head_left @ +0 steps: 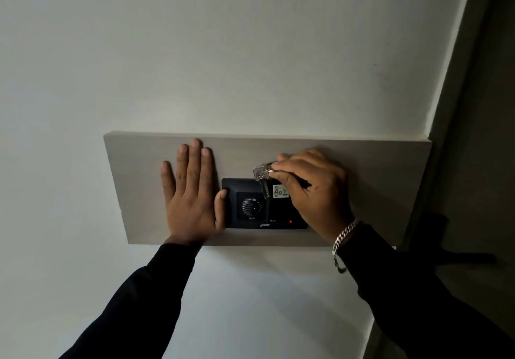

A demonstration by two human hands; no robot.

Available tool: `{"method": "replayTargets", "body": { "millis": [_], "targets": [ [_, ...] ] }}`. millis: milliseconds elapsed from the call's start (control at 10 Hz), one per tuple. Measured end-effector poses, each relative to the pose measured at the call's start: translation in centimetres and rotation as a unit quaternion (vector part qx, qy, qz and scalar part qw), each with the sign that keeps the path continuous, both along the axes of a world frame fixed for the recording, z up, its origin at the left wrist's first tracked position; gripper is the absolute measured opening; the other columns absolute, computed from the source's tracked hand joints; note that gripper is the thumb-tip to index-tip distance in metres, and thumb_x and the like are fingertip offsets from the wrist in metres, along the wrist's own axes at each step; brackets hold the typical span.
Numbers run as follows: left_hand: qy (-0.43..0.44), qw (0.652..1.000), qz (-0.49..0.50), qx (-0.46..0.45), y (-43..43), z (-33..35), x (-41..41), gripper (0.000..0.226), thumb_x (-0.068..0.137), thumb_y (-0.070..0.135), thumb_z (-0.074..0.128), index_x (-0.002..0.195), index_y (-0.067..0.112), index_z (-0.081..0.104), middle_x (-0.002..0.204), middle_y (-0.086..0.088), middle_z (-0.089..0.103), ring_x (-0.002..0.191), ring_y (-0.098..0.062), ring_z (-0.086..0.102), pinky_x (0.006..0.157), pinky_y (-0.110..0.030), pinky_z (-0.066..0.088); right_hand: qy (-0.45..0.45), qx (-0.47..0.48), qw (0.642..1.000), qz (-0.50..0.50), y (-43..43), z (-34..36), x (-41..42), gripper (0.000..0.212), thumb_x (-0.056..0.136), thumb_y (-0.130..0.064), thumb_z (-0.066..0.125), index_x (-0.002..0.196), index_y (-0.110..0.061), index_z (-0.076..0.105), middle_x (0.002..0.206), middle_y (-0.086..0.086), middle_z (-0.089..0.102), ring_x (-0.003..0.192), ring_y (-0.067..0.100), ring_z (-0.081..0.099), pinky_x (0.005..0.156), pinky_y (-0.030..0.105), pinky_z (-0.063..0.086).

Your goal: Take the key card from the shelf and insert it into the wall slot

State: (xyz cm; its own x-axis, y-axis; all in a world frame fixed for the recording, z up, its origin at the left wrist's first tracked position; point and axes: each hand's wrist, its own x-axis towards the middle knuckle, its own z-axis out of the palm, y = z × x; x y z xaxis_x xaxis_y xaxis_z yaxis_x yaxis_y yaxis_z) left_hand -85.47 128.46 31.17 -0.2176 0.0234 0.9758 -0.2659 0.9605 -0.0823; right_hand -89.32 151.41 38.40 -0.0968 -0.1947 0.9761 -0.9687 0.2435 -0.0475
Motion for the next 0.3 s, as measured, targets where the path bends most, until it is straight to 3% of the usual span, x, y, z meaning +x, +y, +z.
{"method": "replayTargets", "body": {
  "millis": [100,200,300],
  "targets": [
    [-0.012,1.0,0.016,-0.002,0.4,0.2,0.4,0.07,0.098,0.044,0.019,0.157,0.005,0.014,0.167,-0.012,0.011,0.158,-0.028,0.004,0.126,-0.054,0.004,-0.01,-0.008,1.0,0.001,0.2,-0.3,0.4,0.005,0.083,-0.008,0.071,0.085,-0.008,0.077,0.084,0.006,0.076,0.088,0.015,0.068,0.081,0.024,0.052],
    [-0.037,0.999,0.005,0.011,0.7,1.0,1.3,0.07,0.099,0.043,0.019,0.157,0.005,0.011,0.165,-0.016,0.016,0.157,-0.026,-0.002,0.125,-0.056,0.004,-0.027,-0.001,1.0,-0.008,0.1,-0.2,0.9,0.011,0.083,-0.005,0.071,0.093,-0.005,0.076,0.095,0.008,0.076,0.093,0.019,0.068,0.082,0.032,0.055],
    [-0.06,0.996,-0.048,0.051,1.8,1.6,2.2,0.072,0.098,0.043,0.026,0.156,0.001,0.018,0.165,-0.02,0.016,0.156,-0.033,0.007,0.123,-0.063,0.011,-0.046,0.0,0.999,-0.002,1.0,0.1,2.4,0.022,0.08,-0.003,0.072,0.102,-0.005,0.074,0.106,0.007,0.075,0.097,0.018,0.069,0.086,0.036,0.055]
  ]
}}
